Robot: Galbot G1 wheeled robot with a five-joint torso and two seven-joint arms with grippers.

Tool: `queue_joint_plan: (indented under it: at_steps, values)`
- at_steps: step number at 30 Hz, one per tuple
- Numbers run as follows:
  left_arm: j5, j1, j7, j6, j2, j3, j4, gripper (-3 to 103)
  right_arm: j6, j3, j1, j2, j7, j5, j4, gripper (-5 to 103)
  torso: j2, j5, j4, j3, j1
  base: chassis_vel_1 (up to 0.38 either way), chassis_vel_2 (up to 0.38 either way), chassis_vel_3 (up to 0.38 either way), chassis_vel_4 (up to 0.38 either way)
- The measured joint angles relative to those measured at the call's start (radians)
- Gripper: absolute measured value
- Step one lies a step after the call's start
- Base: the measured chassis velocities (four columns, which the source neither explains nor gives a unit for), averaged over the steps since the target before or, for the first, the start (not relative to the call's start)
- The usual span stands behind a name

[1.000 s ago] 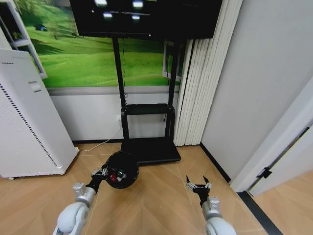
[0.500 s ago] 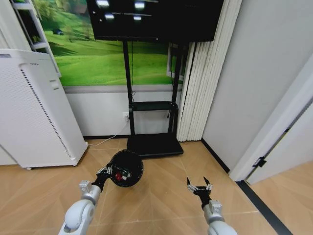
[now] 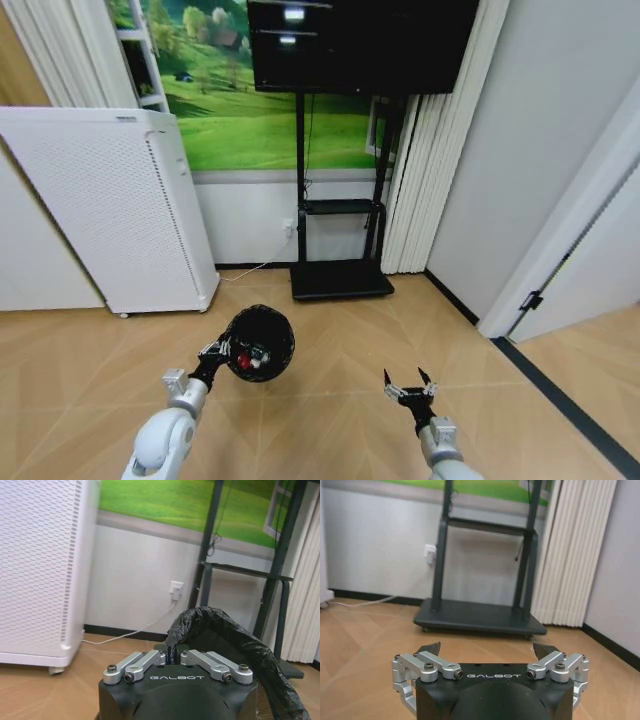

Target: Pick up the trash bin and place the garbage on the floor into it.

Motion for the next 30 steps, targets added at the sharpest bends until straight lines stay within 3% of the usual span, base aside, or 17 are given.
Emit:
queue_joint_plan:
  at_steps: [5,10,12,13,16,17,20,23,25,26,29,30]
  values:
    - [0.0,0.004,-0.013,0.001,-0.013,-0.004,-0.002,7,0.02,0.003,0.017,-0.002,-0.017,0.014,-0.028,100,0.0,0.0004,0.0004,0.0,0.0,0.44,0.158,-0.443,-0.151]
    - [-0.035,0.012,-0.087,0.012,-0.044,-0.009,-0.017,7,0.023,0.001,0.007,-0.009,-0.031,0.035,-0.031,100,0.0,0.0001,-0.0003,0.0,0.0,0.069,0.098,-0.059,-0.072]
    - [-0.096,0.015,-0.207,0.041,-0.08,-0.024,-0.032,7,0.024,-0.003,0.007,-0.004,-0.034,0.033,-0.032,100,0.0,0.0006,-0.0005,0.0,0.0,-0.057,-0.005,0.054,0.007]
    - [-0.096,0.015,-0.207,0.041,-0.08,-0.024,-0.032,7,0.024,-0.003,0.007,-0.004,-0.034,0.033,-0.032,100,0.0,0.0006,-0.0005,0.0,0.0,-0.113,-0.01,0.108,0.014]
    - [-0.198,0.02,-0.413,0.061,-0.146,-0.062,-0.045,7,0.022,-0.008,0.009,0.007,-0.037,0.03,-0.027,100,0.0,0.0007,-0.0002,0.0,0.0,-0.119,-0.047,0.102,0.039]
    - [-0.198,0.02,-0.413,0.061,-0.146,-0.062,-0.045,7,0.022,-0.008,0.009,0.007,-0.037,0.03,-0.027,100,0.0,0.0007,-0.0002,0.0,0.0,-0.103,-0.035,0.087,0.03]
    - [-0.276,0.018,-0.488,0.072,-0.177,-0.116,-0.044,7,0.015,-0.009,0.011,0.006,-0.039,0.029,-0.022,100,0.0,0.0001,0.0002,0.0,0.0,-0.038,-0.012,0.041,0.017]
    - [-0.299,0.01,-0.509,0.071,-0.18,-0.142,-0.034,7,0.014,-0.009,0.01,0.005,-0.039,0.031,-0.022,100,0.0,0.0002,0.0001,0.0,0.0,0.0,0.0,0.0,0.0]
    - [-0.374,-0.009,-0.535,0.069,-0.178,-0.192,-0.01,7,0.014,-0.009,0.004,-0.004,-0.038,0.034,-0.023,100,0.0,0.0001,0.0002,0.0,0.0,0.0,0.0,0.0,0.0]
    - [-0.374,-0.009,-0.535,0.069,-0.178,-0.192,-0.01,7,0.014,-0.009,0.004,-0.004,-0.038,0.034,-0.023,100,0.0,0.0001,0.0002,0.0,0.0,0.0,0.0,0.0,0.0]
    - [-0.554,-0.03,-0.533,0.072,-0.168,-0.246,0.048,7,0.015,-0.009,-0.004,-0.009,-0.038,0.032,-0.027,100,0.0,0.0001,-0.0003,0.0,0.0,0.0,0.0,0.0,0.0]
    - [-0.554,-0.03,-0.533,0.072,-0.168,-0.246,0.048,7,0.015,-0.009,-0.004,-0.009,-0.038,0.032,-0.027,100,0.0,0.0001,-0.0003,0.0,0.0,0.0,0.0,0.0,0.0]
